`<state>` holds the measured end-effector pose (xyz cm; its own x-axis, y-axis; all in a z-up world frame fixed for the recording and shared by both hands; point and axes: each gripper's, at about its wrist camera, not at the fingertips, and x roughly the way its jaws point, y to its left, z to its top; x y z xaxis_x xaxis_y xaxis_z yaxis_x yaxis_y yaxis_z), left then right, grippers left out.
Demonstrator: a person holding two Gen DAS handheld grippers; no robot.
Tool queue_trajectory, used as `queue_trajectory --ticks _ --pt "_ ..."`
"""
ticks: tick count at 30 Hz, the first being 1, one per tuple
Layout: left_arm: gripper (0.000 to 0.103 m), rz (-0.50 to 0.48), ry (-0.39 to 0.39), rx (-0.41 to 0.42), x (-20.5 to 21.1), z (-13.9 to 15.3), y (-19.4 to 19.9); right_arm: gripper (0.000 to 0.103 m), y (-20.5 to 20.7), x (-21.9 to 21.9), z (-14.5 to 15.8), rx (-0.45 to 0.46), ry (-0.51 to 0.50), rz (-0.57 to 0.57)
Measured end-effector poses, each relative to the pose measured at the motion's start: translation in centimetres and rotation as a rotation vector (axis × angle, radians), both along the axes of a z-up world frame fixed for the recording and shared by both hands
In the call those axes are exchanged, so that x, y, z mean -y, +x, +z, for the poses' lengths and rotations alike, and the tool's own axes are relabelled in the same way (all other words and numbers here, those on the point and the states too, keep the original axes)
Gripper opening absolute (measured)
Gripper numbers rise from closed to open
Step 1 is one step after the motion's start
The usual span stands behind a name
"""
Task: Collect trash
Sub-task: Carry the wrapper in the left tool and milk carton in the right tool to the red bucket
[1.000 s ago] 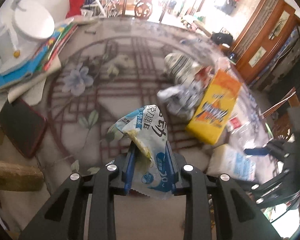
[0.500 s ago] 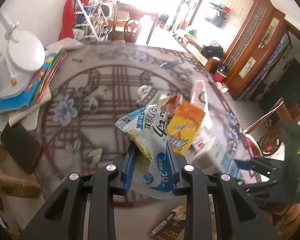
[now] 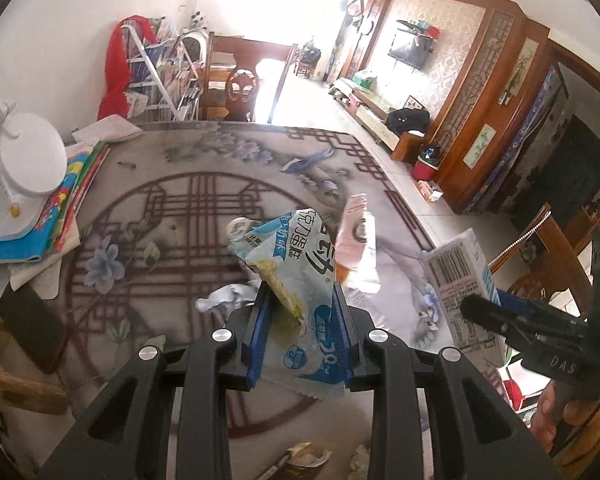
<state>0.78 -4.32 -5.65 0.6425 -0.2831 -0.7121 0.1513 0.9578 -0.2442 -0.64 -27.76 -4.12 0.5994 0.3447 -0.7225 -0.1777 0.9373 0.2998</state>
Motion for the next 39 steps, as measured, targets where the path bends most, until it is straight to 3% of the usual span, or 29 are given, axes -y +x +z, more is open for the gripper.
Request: queue_trajectory --ticks 8,24,39 --pt "0.026 -0.015 0.033 0.029 4.5 0.8 0.5 0.056 0.1 3.6 1.5 0.047 0.003 -0.009" --pt "0.026 -0.056 0.052 0.035 11.7 1.1 2.3 0.056 1.0 10.5 0.8 0.034 0.006 -0.06" --pt "0.026 -0.284 0.055 0.031 11.7 0.5 3.4 0.056 -1.5 10.0 0.3 0.038 0.012 -0.311"
